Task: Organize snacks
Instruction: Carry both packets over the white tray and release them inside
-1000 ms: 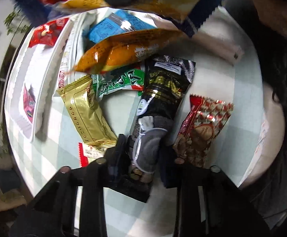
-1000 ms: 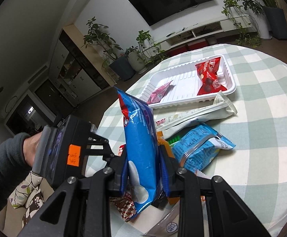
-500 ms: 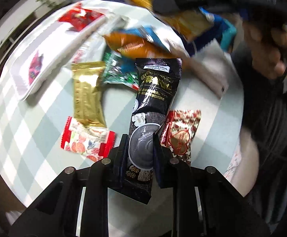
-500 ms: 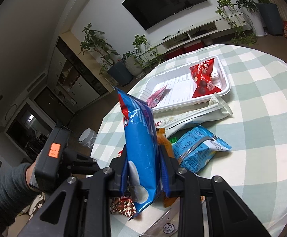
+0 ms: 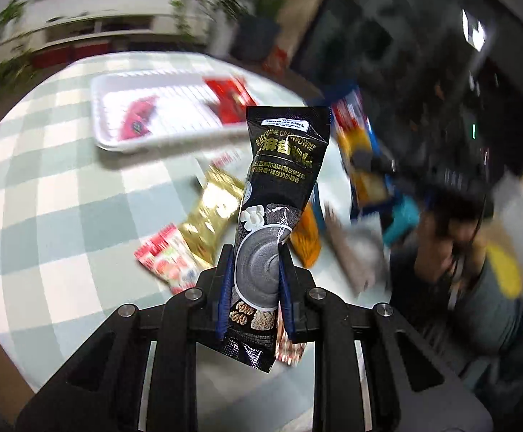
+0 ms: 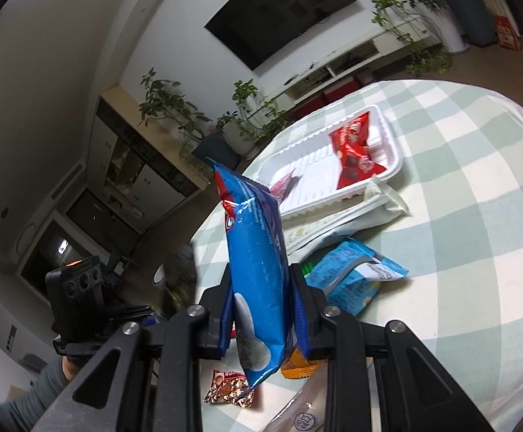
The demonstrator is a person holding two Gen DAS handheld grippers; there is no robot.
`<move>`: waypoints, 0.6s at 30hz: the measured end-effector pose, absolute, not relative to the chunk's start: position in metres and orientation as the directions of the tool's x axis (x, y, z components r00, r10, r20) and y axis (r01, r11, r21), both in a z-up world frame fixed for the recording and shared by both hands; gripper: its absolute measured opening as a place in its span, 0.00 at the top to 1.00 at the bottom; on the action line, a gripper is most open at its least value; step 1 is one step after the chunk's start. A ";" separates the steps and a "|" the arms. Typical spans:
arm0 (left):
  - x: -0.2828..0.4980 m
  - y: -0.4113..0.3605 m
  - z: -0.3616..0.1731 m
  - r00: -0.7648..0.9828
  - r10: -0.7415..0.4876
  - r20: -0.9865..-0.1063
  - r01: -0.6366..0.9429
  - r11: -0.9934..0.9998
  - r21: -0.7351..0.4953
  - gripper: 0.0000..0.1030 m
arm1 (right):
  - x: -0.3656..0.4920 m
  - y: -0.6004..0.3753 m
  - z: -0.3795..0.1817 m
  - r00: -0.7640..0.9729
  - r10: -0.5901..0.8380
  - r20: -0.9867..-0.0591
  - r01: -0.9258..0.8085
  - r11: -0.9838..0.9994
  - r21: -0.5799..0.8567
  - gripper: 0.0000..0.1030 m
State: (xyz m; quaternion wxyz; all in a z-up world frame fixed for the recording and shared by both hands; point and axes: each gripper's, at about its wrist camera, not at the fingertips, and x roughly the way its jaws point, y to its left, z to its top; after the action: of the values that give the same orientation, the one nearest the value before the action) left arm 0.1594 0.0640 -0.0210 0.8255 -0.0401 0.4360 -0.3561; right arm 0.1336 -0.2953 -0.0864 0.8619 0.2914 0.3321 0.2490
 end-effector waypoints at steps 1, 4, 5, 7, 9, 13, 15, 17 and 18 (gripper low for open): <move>0.161 0.067 -0.017 0.387 -0.626 -0.677 0.533 0.751 -0.391 0.80 | 0.134 -0.299 -0.088 0.658 0.619 -0.428 -0.220 0.702 0.677 0.71; 0.175 0.079 -0.008 0.454 -0.631 -0.629 0.467 0.770 -0.435 0.80 | 0.137 -0.308 -0.089 0.674 0.592 -0.443 -0.173 0.709 0.684 0.71; 0.181 0.083 -0.005 0.475 -0.625 -0.619 0.446 0.778 -0.443 0.80 | 0.137 -0.312 -0.089 0.682 0.576 -0.450 -0.155 0.716 0.681 0.71; 0.194 0.090 0.001 0.514 -0.606 -0.607 0.409 0.795 -0.448 0.80 | 0.140 -0.321 -0.085 0.701 0.541 -0.465 -0.111 0.726 0.678 0.71; 0.215 0.096 0.011 0.545 -0.599 -0.587 0.380 0.801 -0.463 0.80 | 0.144 -0.330 -0.078 0.720 0.501 -0.480 -0.073 0.742 0.666 0.71; 0.262 0.099 0.025 0.583 -0.584 -0.565 0.341 0.807 -0.482 0.80 | 0.174 -0.345 -0.050 0.750 0.445 -0.489 -0.028 0.760 0.649 0.71; 0.285 0.094 0.027 0.582 -0.562 -0.588 0.329 0.824 -0.461 0.80 | 0.196 -0.343 -0.031 0.756 0.451 -0.475 -0.052 0.764 0.643 0.71; 0.313 0.087 0.024 0.572 -0.529 -0.627 0.304 0.847 -0.437 0.80 | 0.221 -0.332 -0.017 0.747 0.470 -0.471 -0.089 0.772 0.629 0.71; 0.326 0.084 0.021 0.564 -0.515 -0.646 0.294 0.856 -0.426 0.80 | 0.237 -0.324 -0.013 0.736 0.470 -0.487 -0.095 0.785 0.613 0.71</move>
State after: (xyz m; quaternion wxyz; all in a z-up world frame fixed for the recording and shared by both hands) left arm 0.3262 0.0840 0.0207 0.8737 -0.1362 0.4057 -0.2314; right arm 0.2371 -0.3244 -0.0134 0.8864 0.2870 0.3264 0.1594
